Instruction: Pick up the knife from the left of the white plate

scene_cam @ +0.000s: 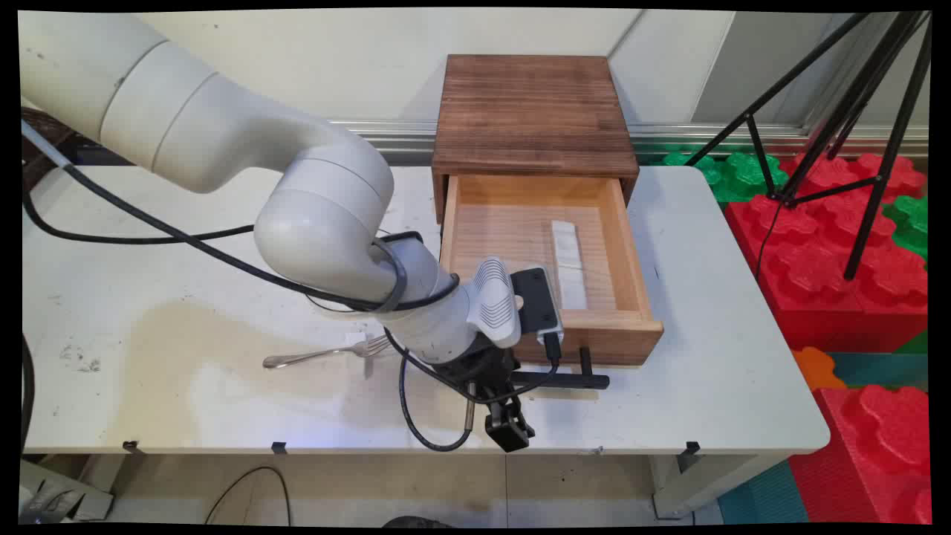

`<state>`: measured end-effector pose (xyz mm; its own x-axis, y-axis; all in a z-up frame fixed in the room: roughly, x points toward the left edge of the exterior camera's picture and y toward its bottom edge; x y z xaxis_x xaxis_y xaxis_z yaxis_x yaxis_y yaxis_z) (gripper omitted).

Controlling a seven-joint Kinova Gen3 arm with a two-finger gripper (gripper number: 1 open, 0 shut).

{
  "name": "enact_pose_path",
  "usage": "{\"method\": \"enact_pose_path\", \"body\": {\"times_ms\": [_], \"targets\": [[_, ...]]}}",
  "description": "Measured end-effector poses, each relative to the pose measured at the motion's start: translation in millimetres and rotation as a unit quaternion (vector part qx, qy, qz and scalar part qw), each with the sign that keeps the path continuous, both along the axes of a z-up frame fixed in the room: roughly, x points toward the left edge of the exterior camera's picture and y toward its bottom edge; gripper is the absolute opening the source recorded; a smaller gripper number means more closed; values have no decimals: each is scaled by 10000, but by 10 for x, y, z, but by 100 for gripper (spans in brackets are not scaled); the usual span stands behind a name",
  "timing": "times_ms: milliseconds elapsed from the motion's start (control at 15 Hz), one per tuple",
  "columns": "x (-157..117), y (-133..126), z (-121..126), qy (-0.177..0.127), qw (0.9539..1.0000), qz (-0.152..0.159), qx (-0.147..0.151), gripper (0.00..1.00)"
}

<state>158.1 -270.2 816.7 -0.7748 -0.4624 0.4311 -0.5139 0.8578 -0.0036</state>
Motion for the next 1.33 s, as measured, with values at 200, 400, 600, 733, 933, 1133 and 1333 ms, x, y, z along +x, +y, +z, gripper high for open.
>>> {"method": "enact_pose_path", "body": {"times_ms": [200,400,600,733,933,1133,1333], "targets": [[7,0,25,49,9999,-25,-101,100],[23,11,64,121,9997,-56,-192,100],[73,53,158,226,9992,-77,-306,100],[116,84,235,282,9989,-77,-369,100],[226,136,407,391,9980,-78,-497,100],[364,154,572,497,9968,-70,-629,100],[569,140,764,637,9946,-40,-814,100]]}}
